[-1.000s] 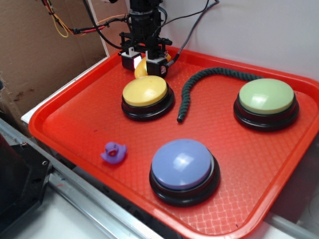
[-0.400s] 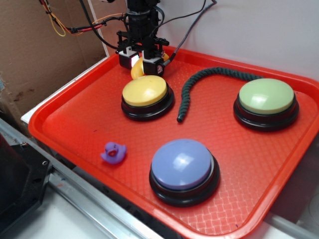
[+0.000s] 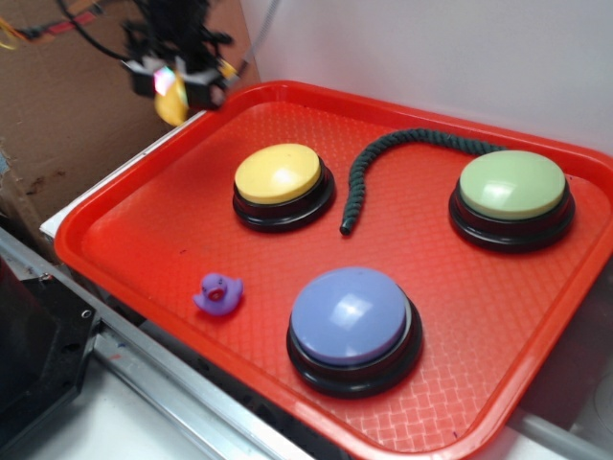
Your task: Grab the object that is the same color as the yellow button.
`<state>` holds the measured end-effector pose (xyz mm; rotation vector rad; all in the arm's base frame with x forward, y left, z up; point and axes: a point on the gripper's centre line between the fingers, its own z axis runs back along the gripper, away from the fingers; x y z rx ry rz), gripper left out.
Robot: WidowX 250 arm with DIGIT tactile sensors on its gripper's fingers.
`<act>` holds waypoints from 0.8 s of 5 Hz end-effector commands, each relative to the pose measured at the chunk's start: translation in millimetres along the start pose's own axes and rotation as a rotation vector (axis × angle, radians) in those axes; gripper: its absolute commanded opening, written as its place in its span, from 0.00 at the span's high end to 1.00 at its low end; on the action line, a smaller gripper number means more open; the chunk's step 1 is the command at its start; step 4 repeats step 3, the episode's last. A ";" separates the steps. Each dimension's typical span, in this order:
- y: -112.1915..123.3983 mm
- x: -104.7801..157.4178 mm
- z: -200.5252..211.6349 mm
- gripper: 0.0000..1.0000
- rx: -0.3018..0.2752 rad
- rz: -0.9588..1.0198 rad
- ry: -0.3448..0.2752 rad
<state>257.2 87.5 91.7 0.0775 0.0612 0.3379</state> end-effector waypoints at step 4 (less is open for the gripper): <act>-8.0 -71.9 178.1 1.00 0.006 -0.227 -0.098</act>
